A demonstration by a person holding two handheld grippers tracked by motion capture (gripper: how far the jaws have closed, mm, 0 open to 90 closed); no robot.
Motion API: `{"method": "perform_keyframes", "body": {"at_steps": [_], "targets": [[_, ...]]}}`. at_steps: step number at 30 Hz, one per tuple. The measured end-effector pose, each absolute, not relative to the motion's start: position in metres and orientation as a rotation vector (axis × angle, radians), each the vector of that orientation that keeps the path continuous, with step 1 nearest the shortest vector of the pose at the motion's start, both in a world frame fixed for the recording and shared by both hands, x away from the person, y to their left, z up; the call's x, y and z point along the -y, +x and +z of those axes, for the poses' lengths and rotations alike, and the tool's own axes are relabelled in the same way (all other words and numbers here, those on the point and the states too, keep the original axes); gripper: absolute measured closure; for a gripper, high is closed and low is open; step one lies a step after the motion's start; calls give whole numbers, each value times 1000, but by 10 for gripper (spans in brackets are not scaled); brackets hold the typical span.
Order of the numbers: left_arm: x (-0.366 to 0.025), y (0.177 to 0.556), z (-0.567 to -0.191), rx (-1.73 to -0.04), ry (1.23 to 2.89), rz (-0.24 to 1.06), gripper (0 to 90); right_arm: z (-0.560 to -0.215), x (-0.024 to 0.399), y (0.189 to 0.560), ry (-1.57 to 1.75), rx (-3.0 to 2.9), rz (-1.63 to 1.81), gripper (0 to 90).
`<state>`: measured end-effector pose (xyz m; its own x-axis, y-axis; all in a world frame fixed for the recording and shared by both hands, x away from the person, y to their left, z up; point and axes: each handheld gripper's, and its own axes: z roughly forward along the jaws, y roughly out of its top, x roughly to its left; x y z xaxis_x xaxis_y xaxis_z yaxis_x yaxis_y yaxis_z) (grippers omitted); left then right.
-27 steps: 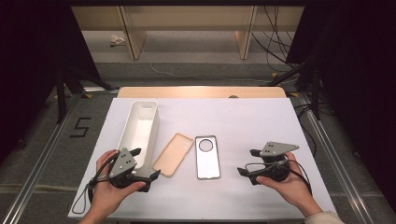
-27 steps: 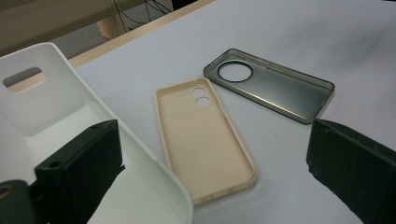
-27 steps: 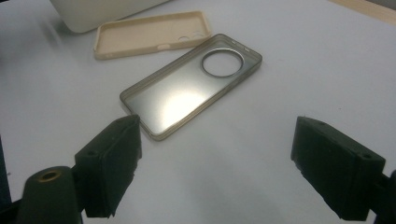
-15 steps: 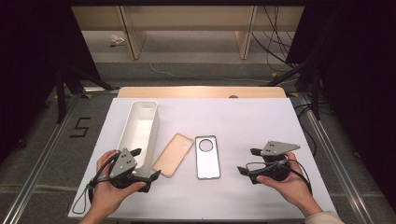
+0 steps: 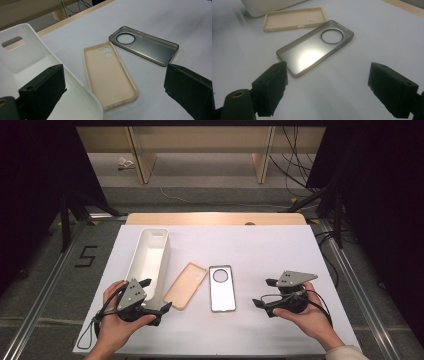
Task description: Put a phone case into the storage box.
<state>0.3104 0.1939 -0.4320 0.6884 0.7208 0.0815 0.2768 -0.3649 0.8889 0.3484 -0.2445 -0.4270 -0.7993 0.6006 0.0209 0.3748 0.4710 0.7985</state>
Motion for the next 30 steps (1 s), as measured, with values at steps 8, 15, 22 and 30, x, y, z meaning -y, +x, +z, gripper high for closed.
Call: {"method": "perform_keyframes", "body": {"at_steps": [8, 15, 22, 30], "targets": [[-194, 310, -432, -774, 1941, 585, 32, -428, 243, 349, 829, -2464, 1234, 173], [-194, 310, -432, -775, 1940, 586, 33, -428, 242, 349, 823, -2471, 1233, 178], [-193, 311, -432, -775, 1941, 585, 33, -429, 239, 350, 813, -2486, 1227, 193], [-192, 311, -432, -771, 1943, 583, 34, -432, 223, 350, 685, -2562, 1161, 220]]}}
